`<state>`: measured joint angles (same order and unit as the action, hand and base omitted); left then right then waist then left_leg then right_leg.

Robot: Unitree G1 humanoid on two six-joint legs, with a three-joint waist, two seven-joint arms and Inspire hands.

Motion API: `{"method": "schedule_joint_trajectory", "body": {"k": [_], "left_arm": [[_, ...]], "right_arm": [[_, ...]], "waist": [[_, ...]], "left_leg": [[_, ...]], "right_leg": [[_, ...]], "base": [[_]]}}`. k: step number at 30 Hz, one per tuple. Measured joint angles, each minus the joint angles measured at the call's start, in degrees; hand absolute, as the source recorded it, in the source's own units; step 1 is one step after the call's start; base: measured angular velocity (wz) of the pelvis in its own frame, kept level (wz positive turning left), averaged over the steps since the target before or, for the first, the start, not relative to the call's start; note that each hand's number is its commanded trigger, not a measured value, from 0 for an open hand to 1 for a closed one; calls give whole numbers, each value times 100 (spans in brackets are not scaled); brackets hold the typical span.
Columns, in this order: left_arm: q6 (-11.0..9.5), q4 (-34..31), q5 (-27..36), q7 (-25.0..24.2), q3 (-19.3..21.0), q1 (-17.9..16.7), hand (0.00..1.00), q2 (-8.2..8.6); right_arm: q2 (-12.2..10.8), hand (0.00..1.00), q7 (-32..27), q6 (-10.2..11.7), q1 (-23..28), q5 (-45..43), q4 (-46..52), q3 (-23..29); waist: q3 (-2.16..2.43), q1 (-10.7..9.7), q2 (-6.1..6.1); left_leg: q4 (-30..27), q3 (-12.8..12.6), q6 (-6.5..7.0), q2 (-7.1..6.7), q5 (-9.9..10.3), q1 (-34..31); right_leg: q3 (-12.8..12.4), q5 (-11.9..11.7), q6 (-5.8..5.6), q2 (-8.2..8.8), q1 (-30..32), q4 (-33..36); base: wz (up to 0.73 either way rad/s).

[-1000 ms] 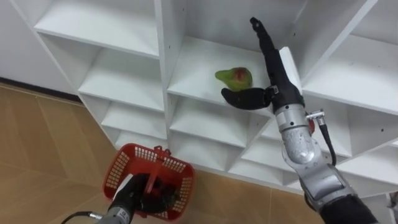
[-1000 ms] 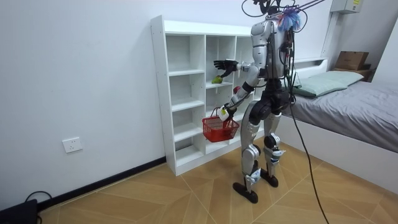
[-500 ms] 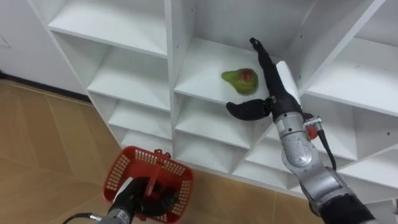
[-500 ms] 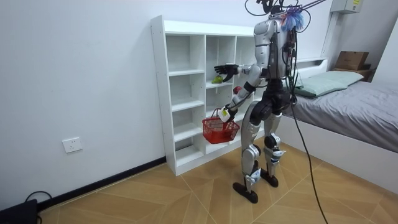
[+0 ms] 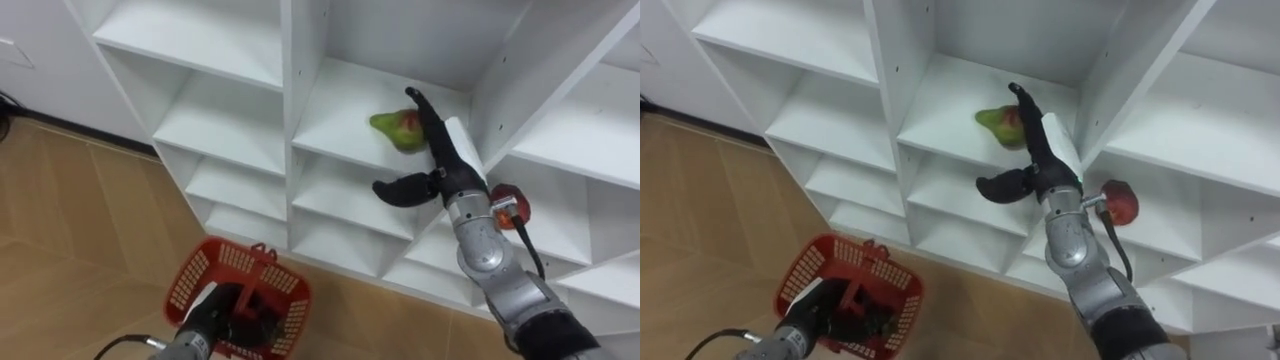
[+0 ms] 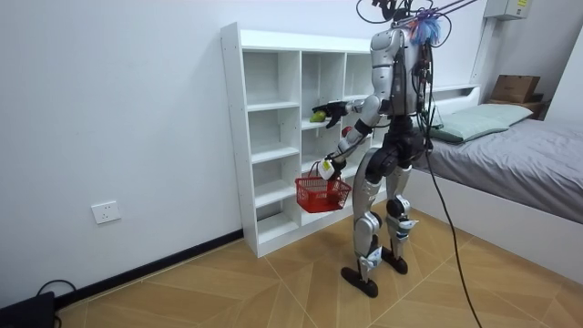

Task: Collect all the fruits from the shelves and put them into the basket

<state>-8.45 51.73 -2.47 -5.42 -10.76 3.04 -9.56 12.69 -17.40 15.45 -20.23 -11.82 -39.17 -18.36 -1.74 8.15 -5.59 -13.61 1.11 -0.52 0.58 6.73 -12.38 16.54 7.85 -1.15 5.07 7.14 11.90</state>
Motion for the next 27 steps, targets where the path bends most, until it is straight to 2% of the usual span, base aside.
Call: {"method": "schedule_joint_trajectory", "body": {"k": [14,27], "left_arm": [[-4,9,-43,-19,53,34,100,2],[92,127,-97,2,248,27,100,11]], "right_arm": [[8,0,0,-62,-326,66,-341,240],[10,0,0,-54,-454,27,-331,386]], "waist": [[-2,40,-95],[3,22,-105]], "left_leg": [[-3,28,60,-62,-45,-10],[2,51,61,-63,-48,-86]], "right_leg": [[41,7,-30,68,16,75],[78,5,-30,73,82,74]], "base": [[1],[0]]}}
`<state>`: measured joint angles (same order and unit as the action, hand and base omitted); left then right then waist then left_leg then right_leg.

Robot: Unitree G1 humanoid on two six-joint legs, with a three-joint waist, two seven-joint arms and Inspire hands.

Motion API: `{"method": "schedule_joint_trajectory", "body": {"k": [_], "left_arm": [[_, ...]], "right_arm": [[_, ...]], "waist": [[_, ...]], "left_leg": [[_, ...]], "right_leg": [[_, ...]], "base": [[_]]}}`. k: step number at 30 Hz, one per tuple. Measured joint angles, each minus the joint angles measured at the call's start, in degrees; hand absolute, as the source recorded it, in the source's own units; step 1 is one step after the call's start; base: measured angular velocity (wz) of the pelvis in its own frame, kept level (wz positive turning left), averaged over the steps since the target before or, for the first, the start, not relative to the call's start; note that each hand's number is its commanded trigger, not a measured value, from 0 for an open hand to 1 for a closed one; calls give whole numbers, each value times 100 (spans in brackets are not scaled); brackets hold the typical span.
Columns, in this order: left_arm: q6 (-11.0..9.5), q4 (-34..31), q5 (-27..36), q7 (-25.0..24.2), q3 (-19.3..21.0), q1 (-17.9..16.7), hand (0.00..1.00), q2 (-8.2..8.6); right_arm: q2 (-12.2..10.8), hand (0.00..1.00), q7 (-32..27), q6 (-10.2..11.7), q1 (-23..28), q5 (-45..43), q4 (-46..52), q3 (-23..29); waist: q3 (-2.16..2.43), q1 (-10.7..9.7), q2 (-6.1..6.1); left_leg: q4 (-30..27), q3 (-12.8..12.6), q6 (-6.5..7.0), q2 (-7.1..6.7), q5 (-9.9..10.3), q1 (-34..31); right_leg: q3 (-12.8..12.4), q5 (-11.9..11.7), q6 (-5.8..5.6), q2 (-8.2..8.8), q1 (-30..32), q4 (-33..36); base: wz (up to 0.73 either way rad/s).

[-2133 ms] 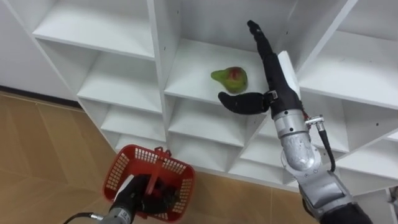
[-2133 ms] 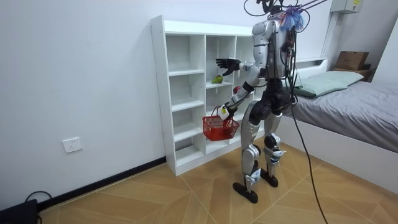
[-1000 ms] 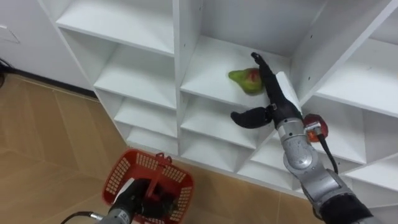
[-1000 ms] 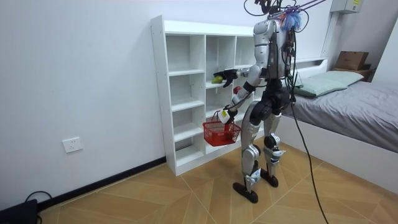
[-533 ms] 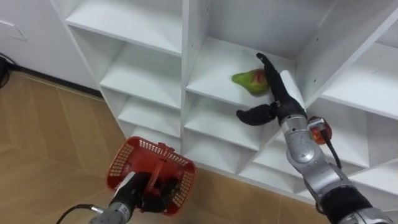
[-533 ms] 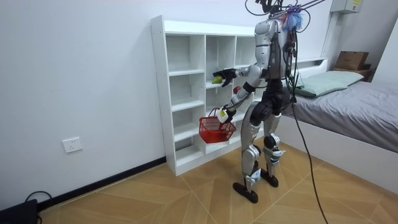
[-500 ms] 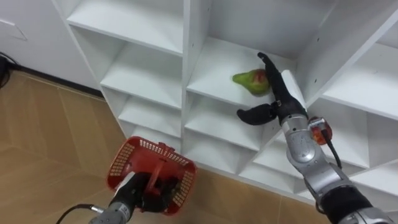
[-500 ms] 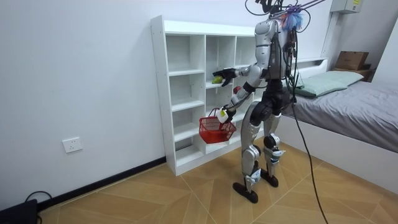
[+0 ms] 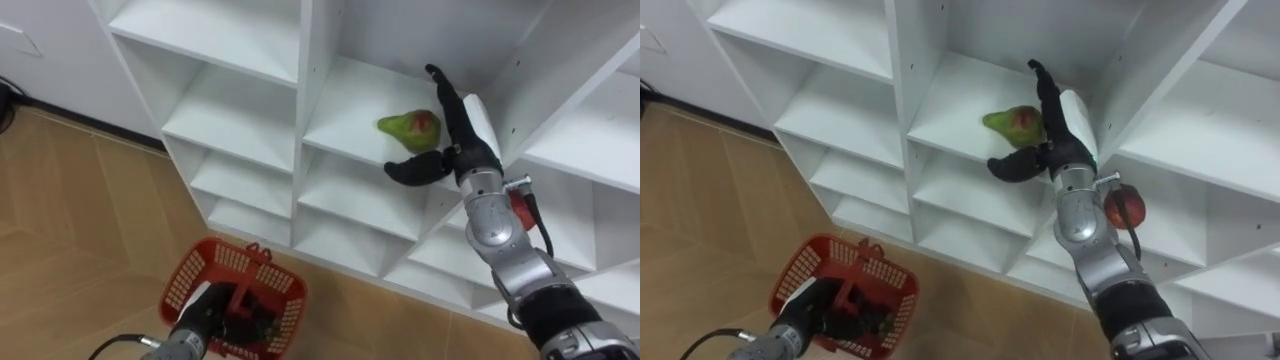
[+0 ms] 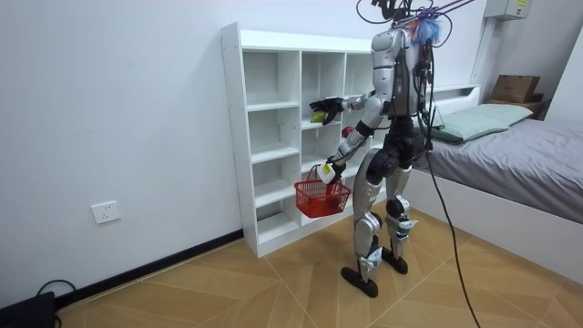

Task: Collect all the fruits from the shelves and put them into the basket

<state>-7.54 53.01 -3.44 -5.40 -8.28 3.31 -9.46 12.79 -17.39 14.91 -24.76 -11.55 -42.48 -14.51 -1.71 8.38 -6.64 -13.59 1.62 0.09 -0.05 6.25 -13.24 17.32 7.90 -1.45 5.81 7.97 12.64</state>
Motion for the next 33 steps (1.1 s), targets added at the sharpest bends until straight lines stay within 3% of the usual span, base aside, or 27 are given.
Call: {"method": "schedule_joint_trajectory", "body": {"k": [15,24,25,26,28,29,33], "left_arm": [[5,-2,-108,-45,22,1,100,4],[41,-2,-111,-165,23,0,100,9],[48,-1,-114,-165,22,2,100,10],[63,0,-114,-163,21,1,100,10],[76,0,-115,-159,23,6,100,8],[84,0,-114,-158,22,13,100,8],[99,0,-113,-154,22,14,100,-7]], "right_arm": [[41,0,172,52,-64,25,-124,4],[55,0,437,-78,-274,56,-489,11],[61,9,440,-78,-294,56,-500,13],[64,43,440,-78,-306,56,-520,16],[65,83,447,-73,-330,56,-552,16],[65,96,449,-73,-339,57,-560,16],[104,100,503,45,-340,-6,-556,-8]], "waist": [[2,-6,0],[2,26,1],[1,25,1],[1,23,2],[0,15,3],[0,13,3],[-4,-3,-4]], "left_leg": [[-5,-6,3,-4,-3,-29],[-21,5,6,-4,-5,-98],[-26,14,7,-5,-5,-121],[-26,18,7,-5,-6,-125],[-25,28,7,-5,-6,-129],[-25,30,6,-5,-6,-131],[-27,30,5,-5,-12,-131]], "right_leg": [[4,-4,-3,7,32,9],[28,-7,-3,12,88,24],[34,-8,-1,11,107,25],[39,-8,-1,11,109,25],[50,-8,-1,11,109,25],[53,-8,-1,11,109,25],[53,-9,0,12,109,31]], "base": [[0],[0],[0],[0],[0],[0],[0]]}}
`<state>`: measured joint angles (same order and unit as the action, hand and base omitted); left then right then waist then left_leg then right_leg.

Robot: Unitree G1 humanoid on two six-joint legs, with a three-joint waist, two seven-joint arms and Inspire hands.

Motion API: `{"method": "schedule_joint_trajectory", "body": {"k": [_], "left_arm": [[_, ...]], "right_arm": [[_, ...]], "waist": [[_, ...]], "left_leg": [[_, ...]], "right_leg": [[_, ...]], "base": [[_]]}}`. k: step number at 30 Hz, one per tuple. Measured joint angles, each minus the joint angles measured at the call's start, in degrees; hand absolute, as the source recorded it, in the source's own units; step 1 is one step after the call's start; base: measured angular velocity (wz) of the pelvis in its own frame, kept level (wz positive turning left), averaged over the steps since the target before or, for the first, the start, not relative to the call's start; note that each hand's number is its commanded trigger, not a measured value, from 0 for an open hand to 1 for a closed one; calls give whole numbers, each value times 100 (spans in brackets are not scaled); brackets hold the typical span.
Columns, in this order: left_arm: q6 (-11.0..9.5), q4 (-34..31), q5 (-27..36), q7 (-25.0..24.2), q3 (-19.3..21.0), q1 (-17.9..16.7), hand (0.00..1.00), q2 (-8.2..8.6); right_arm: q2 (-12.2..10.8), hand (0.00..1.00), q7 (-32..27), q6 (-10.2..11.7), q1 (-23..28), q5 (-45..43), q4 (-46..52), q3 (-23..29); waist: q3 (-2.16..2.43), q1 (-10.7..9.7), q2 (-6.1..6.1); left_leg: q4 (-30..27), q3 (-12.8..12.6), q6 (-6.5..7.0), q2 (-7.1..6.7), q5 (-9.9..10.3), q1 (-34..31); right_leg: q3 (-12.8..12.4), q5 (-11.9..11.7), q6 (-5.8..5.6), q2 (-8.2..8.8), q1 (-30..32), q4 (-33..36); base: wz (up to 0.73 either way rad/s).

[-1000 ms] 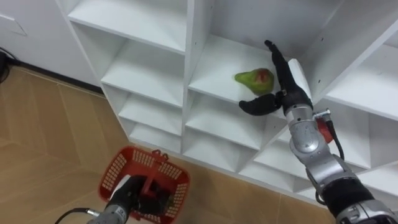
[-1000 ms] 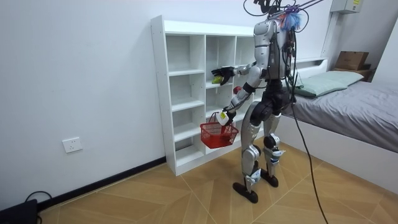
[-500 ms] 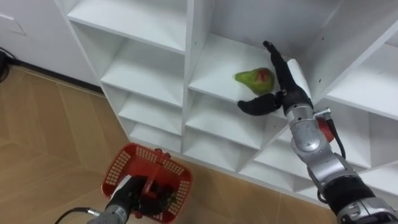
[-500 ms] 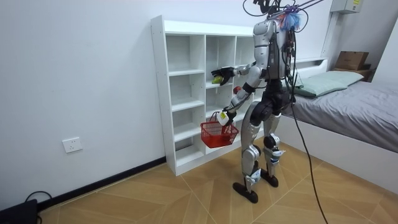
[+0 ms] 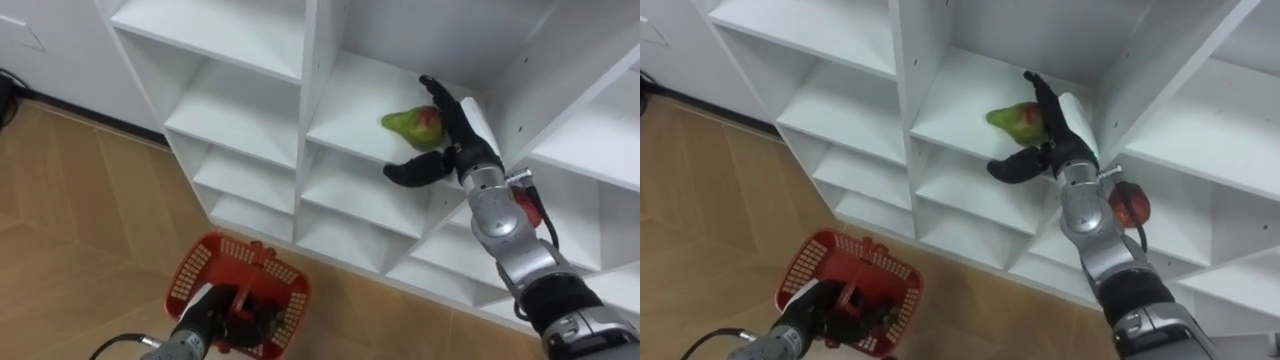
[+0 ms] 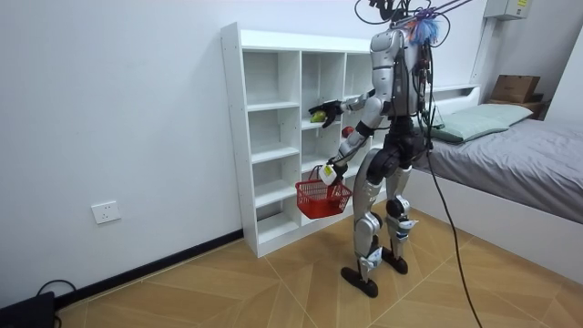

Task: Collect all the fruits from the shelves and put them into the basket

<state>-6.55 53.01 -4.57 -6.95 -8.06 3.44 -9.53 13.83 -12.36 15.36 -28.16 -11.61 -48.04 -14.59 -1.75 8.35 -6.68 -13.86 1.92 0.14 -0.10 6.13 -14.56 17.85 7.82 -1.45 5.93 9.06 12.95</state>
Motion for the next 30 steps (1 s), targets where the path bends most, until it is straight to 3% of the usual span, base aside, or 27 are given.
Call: {"method": "schedule_joint_trajectory", "body": {"k": [7,14,30], "left_arm": [[15,0,2,21,-6,45,100,25],[15,54,2,56,-14,86,100,33],[21,106,33,178,-167,209,100,6]], "right_arm": [[18,100,67,7,-57,44,0,42],[20,100,-83,-130,-408,281,-300,266],[25,100,-124,-165,-424,317,-224,252]], "waist": [[-19,-13,-35],[-28,2,-53],[-73,7,-40]], "left_leg": [[5,17,-3,0,-41,-34],[31,72,5,-32,-100,-112],[47,56,4,-27,-98,-118]], "right_leg": [[3,-9,6,-2,19,14],[32,-39,-2,13,90,-16],[21,-42,1,11,110,-16]], "base": [[0],[4],[0]]}}
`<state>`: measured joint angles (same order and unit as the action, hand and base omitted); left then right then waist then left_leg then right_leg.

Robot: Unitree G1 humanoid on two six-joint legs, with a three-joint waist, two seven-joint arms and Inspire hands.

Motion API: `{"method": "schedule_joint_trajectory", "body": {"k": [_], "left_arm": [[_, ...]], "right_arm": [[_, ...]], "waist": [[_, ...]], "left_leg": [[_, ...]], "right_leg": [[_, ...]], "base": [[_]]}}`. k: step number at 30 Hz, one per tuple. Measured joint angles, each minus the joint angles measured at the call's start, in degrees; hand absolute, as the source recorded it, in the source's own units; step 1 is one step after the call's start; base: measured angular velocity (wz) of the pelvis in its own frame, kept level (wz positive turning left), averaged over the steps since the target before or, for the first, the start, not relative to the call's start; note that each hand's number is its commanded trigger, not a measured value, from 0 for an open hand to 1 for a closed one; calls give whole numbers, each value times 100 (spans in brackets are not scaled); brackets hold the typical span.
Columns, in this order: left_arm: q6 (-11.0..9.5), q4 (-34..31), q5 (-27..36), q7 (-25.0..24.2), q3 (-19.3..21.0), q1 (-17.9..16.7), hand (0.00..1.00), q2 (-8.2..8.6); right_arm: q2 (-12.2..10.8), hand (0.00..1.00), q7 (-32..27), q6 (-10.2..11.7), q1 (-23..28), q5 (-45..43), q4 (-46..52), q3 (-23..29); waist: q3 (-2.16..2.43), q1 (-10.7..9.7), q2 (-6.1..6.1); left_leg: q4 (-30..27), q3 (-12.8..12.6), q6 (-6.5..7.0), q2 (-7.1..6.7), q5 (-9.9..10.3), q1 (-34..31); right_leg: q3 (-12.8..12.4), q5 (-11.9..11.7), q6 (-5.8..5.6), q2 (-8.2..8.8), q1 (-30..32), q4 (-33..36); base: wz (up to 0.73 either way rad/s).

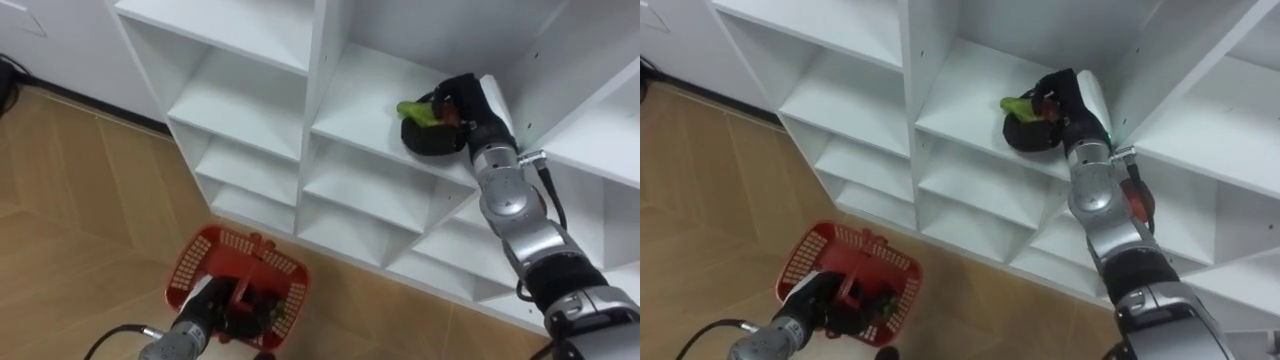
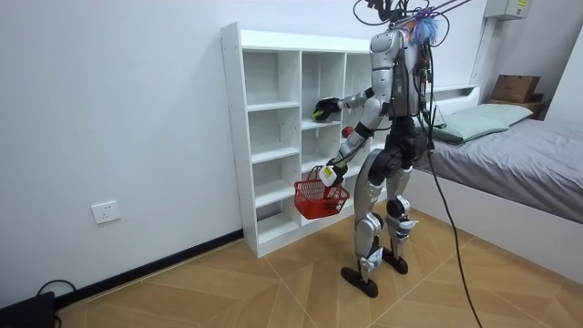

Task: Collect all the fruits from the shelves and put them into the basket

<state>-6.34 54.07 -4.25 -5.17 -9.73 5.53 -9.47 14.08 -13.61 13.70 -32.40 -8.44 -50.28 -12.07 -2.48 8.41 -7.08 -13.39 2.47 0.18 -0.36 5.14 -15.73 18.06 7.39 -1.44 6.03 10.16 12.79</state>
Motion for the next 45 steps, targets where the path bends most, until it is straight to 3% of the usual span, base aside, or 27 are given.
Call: {"method": "schedule_joint_trajectory", "body": {"k": [5,9,15,18,21,26,29,31,39,43,45], "left_arm": [[-19,-1,31,108,-125,0,100,9],[-79,-4,24,117,-121,4,100,67],[-128,-15,19,113,-121,48,100,161],[-159,-68,23,129,-126,49,100,213],[-249,-49,19,225,-238,49,100,240],[-326,-18,31,252,-304,47,100,239],[-331,-17,37,242,-402,44,100,247],[-332,-16,37,229,-424,42,100,248],[-420,-26,203,222,-514,64,100,269],[-468,-230,247,207,-728,60,100,250],[-547,-354,245,169,-749,62,100,269]], "right_arm": [[-20,100,2,11,104,-62,248,-28],[-34,100,9,75,504,-105,810,-59],[-77,100,236,124,822,-117,1225,-135],[-178,100,272,148,1211,-185,1654,-141],[-270,100,337,284,1563,-147,1892,-300],[-276,100,619,370,2028,-89,2025,-603],[-277,100,897,108,2357,-93,1939,-918],[-279,100,1082,44,2520,-99,1938,-1041],[-346,100,1379,41,2536,-328,1991,-1157],[-337,100,1391,57,2595,-611,1925,-1270],[-323,100,1429,56,2676,-759,1878,-1278]], "waist": [[3,-3,27],[12,-10,39],[64,-42,113],[99,-97,171],[153,-191,250],[187,-220,318],[177,-194,341],[172,-198,350],[158,-264,371],[100,-369,453],[101,-366,470]], "left_leg": [[45,-61,1,4,-1,15],[69,-91,1,12,-1,12],[76,-166,-2,48,2,19],[72,-188,-3,58,2,18],[76,-230,-3,60,2,68],[166,-337,-13,83,-15,186],[165,-381,-15,96,-17,183],[163,-391,-16,99,-17,154],[187,-423,-18,107,-20,90],[201,-422,-18,105,-18,70],[202,-430,-19,107,-20,4]], "right_leg": [[-71,-2,1,-5,35,3],[-82,-2,1,-4,68,3],[-85,-13,18,-18,90,0],[-100,-19,25,-21,96,0],[-195,-36,22,-33,74,-3],[-362,-70,31,-64,73,4],[-403,-79,39,-72,105,12],[-416,-81,40,-77,135,12],[-448,-81,41,-86,216,-13],[-455,-78,37,-88,238,-28],[-472,-78,37,-92,319,-18]], "base": [[-6],[-4],[-5],[-3],[-10],[-15],[-7],[-6],[-2],[-1],[-6]]}}
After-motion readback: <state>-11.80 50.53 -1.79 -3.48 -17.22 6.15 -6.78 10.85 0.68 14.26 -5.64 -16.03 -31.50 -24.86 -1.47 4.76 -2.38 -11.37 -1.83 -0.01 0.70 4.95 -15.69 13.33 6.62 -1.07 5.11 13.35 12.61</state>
